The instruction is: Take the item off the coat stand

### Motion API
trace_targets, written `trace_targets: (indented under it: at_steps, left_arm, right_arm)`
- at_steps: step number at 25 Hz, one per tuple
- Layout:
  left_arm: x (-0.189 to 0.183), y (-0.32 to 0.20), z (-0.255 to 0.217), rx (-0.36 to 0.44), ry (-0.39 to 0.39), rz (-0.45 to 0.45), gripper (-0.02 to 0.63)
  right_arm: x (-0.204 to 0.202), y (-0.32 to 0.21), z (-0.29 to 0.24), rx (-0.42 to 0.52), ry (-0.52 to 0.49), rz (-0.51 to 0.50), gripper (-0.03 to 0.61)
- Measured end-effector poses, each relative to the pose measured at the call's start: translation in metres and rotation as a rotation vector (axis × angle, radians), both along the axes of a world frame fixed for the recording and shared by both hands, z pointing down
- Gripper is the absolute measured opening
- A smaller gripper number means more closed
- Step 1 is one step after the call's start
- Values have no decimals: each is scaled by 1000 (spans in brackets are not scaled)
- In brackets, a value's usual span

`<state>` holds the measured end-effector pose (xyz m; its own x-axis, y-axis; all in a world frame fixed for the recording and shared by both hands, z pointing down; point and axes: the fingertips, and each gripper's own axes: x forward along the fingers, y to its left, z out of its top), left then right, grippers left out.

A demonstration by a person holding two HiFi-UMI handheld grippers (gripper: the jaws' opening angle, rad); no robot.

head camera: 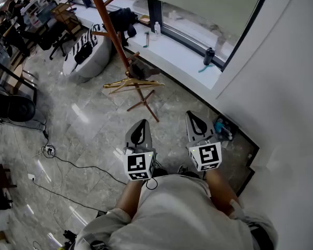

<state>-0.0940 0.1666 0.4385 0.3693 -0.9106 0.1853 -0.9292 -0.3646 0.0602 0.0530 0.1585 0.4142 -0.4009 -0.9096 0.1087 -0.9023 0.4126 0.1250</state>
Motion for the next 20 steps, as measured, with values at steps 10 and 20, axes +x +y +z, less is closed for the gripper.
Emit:
trace_targets:
  at_steps: [10,20]
  left_arm:
    - [-26,-34,16,-25,7,63,11]
    - [-45,-69,45,-78,21,132,11]
  right_arm:
    - [-42,-27,16,-43,-46,-19,5]
    - [-65,-49,48,-113,-7,24,6]
